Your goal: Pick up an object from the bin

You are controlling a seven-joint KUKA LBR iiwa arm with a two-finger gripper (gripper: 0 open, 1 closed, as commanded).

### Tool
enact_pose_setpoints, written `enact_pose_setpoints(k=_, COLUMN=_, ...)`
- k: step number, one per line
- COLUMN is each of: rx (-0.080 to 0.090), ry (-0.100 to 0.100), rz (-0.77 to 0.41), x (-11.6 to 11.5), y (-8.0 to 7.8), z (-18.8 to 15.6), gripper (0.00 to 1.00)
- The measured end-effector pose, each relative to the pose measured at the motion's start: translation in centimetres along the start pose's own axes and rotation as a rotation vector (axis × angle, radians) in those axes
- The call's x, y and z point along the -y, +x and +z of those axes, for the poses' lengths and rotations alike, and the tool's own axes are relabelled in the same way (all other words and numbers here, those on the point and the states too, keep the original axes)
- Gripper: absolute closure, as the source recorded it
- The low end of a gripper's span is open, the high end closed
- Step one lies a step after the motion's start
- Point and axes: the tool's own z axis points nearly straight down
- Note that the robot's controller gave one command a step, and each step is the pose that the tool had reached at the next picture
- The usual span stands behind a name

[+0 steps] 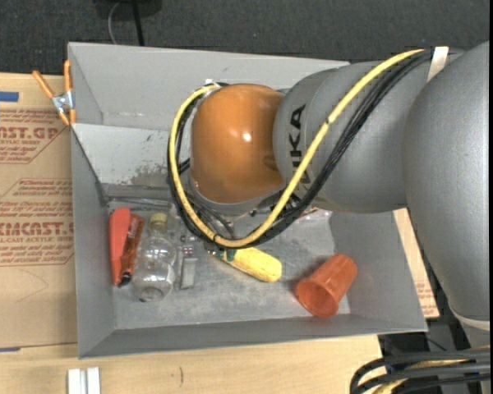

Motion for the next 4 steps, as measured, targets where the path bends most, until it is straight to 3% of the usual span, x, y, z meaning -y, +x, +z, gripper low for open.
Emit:
enact_pose_setpoints(k=1, rx=0.007, ry=-0.001, rz=0.002, x=0.1, y=-0.2, z=-0.5, gripper=0.00)
enact_pose_setpoints(k=2, rx=0.013, ry=-0.003, rz=-0.075, x=-1.6, y=-5.6, z=4.2, gripper=0.00)
enact_pose_setpoints(k=3, rx=0.015, ry=-0.005, rz=-0.081, x=-0.5, y=-5.3, z=8.5, gripper=0.00)
enact_pose_setpoints(k=4, rx=0.029, ry=-0.006, rz=-0.187, x=-0.2, y=-5.7, z=10.3, gripper=1.00)
